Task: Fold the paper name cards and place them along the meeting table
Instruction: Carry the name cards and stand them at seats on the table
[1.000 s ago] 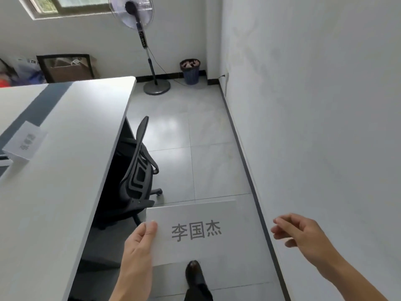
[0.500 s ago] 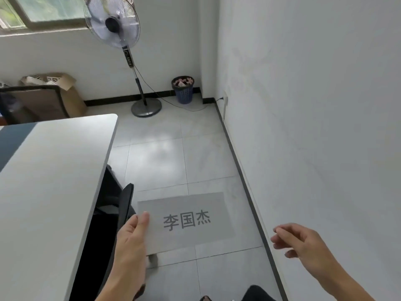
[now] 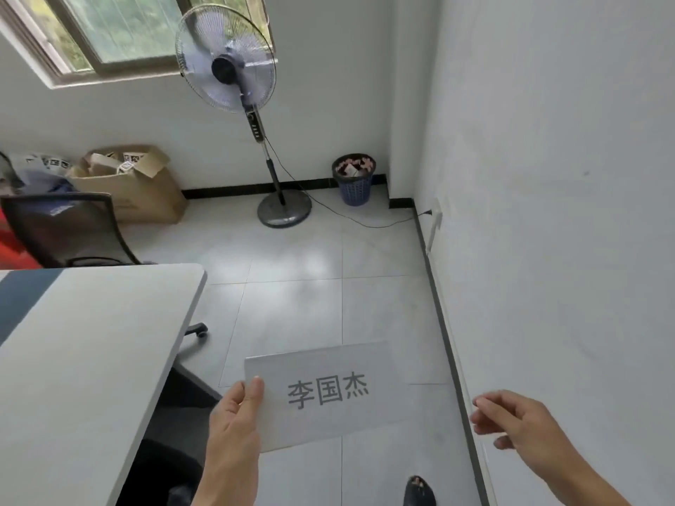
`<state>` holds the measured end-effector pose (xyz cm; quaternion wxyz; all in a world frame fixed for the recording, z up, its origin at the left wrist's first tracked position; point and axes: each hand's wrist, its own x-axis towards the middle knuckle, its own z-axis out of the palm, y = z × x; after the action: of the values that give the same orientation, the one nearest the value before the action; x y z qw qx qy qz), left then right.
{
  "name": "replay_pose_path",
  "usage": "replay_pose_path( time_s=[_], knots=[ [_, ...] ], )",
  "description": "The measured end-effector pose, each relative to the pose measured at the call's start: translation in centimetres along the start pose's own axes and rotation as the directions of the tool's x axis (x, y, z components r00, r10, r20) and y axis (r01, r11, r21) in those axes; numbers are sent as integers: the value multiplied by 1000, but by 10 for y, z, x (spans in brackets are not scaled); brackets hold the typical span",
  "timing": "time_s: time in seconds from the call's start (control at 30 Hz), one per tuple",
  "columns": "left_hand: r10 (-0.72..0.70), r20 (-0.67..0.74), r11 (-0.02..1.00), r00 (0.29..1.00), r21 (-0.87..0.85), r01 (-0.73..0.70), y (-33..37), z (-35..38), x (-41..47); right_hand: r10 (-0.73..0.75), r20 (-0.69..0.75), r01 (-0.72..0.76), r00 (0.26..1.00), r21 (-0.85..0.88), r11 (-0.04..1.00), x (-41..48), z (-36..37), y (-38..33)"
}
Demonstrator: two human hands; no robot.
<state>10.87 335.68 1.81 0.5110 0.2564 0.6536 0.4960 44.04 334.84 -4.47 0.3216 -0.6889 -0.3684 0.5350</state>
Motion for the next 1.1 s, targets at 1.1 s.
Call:
replay_pose_path(
  time_s=[1.1],
  knots=[
    [-15, -488, 945, 873, -292, -148, 291, 15, 676, -30, 455, 175, 890, -280, 944, 699, 348, -498]
  ],
)
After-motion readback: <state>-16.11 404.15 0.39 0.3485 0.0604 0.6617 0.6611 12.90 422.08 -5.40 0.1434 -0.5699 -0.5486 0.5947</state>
